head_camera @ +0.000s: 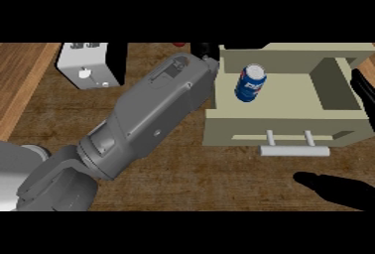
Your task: Pick up the can, place it into the drawer and close the drawer
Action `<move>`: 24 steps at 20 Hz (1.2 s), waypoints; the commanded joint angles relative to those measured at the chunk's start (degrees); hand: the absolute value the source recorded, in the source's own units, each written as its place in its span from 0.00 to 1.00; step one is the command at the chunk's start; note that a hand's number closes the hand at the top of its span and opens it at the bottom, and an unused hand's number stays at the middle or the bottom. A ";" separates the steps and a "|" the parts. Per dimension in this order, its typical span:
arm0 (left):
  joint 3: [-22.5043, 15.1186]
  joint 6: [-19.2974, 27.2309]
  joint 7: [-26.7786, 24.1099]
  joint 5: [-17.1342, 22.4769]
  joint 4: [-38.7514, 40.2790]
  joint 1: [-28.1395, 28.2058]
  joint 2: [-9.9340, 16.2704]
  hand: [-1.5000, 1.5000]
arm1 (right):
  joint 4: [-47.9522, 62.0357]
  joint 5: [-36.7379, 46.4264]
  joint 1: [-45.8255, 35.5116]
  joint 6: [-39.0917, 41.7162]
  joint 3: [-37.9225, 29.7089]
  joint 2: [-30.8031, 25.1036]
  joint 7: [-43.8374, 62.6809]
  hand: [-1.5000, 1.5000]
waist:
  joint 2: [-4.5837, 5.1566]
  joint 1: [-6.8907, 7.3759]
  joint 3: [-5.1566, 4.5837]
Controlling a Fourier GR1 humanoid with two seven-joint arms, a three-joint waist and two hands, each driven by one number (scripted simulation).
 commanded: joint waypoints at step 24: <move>-0.48 1.97 13.43 -7.45 -20.10 9.36 16.29 0.00 | 69.69 33.63 -30.62 -32.33 7.60 -3.64 -8.93 0.00 | -0.29 2.77 0.06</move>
